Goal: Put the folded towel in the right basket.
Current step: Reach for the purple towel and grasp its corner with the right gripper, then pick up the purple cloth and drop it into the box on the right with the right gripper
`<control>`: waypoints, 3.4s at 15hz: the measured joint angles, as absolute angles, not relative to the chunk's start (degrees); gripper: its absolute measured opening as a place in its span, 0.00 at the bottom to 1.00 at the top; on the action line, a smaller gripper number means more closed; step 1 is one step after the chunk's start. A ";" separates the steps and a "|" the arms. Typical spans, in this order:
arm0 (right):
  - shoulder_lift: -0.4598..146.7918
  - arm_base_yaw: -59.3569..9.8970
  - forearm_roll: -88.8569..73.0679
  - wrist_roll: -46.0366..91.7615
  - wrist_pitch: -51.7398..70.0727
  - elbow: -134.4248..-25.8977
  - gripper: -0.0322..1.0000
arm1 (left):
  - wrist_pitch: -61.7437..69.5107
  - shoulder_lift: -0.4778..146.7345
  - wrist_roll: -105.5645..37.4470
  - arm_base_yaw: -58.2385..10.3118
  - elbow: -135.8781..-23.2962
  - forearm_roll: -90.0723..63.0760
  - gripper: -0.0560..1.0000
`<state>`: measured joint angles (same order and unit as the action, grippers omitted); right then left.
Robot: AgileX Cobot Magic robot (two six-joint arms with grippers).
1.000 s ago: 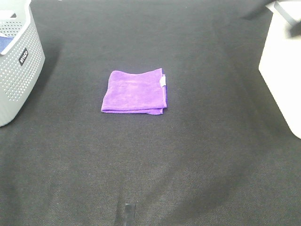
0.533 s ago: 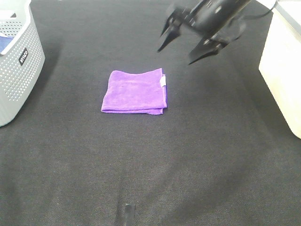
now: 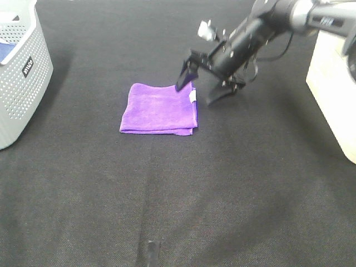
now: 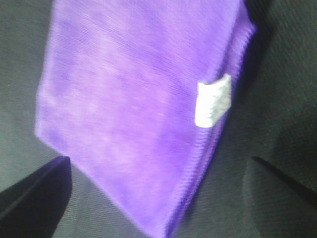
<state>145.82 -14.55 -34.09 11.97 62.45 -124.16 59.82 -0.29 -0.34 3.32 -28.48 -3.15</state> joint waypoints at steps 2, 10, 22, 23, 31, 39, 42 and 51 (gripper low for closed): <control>147.65 -14.55 -33.35 11.97 62.22 -124.16 0.88 | 59.82 -0.29 -0.34 3.32 -28.48 -3.15 0.99; 150.97 -14.55 -40.11 11.97 60.22 -125.42 0.80 | 59.82 -0.29 -0.34 3.32 -28.48 -3.15 0.99; 155.96 -18.62 -40.97 11.92 59.76 -131.78 0.08 | 59.82 -0.29 -0.34 3.32 -28.48 -3.21 0.99; 157.05 -18.74 -37.82 10.31 64.69 -137.68 0.08 | 59.82 -0.29 -0.34 3.32 -28.48 -3.21 0.99; 141.46 -19.02 -21.14 2.52 69.21 -159.68 0.08 | 59.82 -0.29 -0.34 3.32 -28.48 -3.27 0.99; 115.97 -0.06 -0.63 4.41 69.50 -143.98 0.08 | 59.82 -0.29 -0.34 3.32 -28.48 -3.27 0.99; 115.34 11.06 -7.10 6.02 70.07 -134.76 0.08 | 59.82 -0.29 -0.34 3.32 -28.48 -3.27 0.99; 121.41 18.11 -6.25 6.93 70.19 -132.35 0.37 | 59.82 -0.29 -0.34 3.32 -28.48 -3.27 0.99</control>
